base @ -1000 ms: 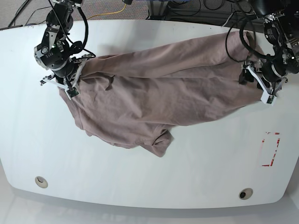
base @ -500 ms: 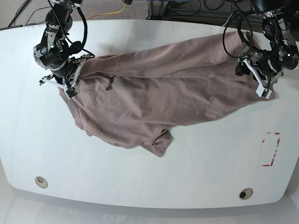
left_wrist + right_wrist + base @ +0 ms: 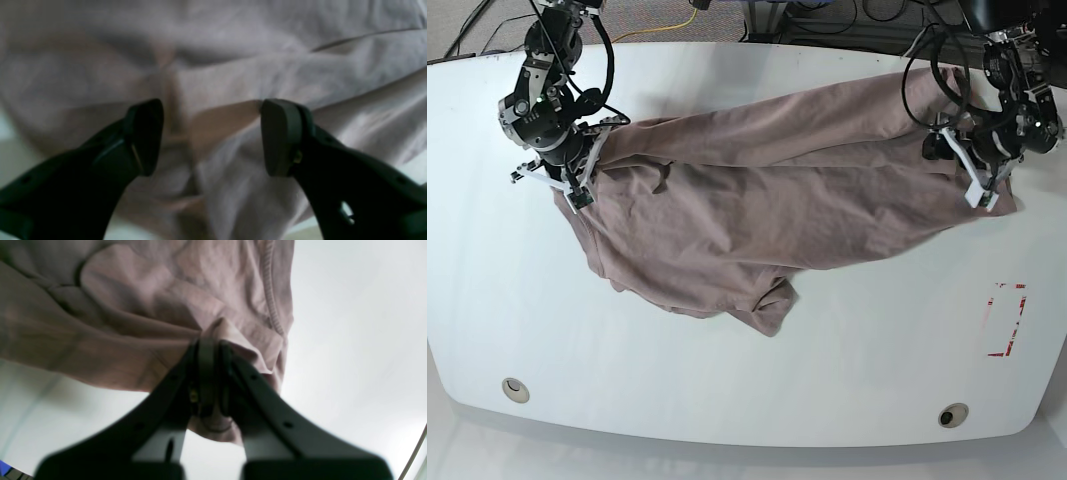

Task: Layout the t-shirt on the table in an organized manner, then fold the t-shirt properly
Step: 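Lift the shirt again with both grippers and swing it across the table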

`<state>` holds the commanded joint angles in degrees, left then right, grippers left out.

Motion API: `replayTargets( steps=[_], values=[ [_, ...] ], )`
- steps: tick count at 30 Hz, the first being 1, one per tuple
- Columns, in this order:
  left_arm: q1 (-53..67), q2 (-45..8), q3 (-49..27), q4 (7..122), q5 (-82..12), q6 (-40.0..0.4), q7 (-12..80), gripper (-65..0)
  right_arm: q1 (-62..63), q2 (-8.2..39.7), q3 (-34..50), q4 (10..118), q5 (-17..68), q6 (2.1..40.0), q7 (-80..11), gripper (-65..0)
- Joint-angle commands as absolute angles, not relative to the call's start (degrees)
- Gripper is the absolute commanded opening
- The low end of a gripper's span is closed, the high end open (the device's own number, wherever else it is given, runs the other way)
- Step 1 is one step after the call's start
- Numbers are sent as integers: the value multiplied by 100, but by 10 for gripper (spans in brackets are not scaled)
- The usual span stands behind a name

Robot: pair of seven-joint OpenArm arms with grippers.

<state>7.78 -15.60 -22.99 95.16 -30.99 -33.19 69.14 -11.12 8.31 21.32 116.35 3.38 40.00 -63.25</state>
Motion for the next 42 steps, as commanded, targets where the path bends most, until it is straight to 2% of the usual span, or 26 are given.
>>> replayTargets(
  steps=[13,16,21,23,26,30,35,42],
  values=[
    [778,-1578,-2167,9323,-3099,-3319,6914,-225,-1112,831,2132,11635,330,4000,-6325,-647],
    [787,-1578,-2167,9323,-3099,-3319,6914,-275,-1112,831,2132,11635,330,4000,-6325,-647],
    [796,-1587,-2176,9323,-3099,-3319,6914,-483,-1103,831,2132,11635,330,4000,-6325,-647],
    [796,-1596,-2176,9341,-3099,-3319,6914,-544,-1103,831,2132,11635,338,4000,-6325,-647],
    [796,-1684,-2185,9367,-3108,-3319,6914,-601,-1103,831,2132,11635,330,4000,-6325,-647],
    [778,-1719,-2202,9367,-3116,-3319,6914,-650,-1103,831,2132,11635,330,4000,-6325,-647],
    [769,-1719,-2519,9516,-3134,-3336,6914,-650,-1103,831,2132,11635,330,4000,-6325,-647],
    [760,-1710,-2686,10440,-3134,-3336,6914,-650,-1095,831,2132,11635,321,4000,-6325,-647]
  ],
)
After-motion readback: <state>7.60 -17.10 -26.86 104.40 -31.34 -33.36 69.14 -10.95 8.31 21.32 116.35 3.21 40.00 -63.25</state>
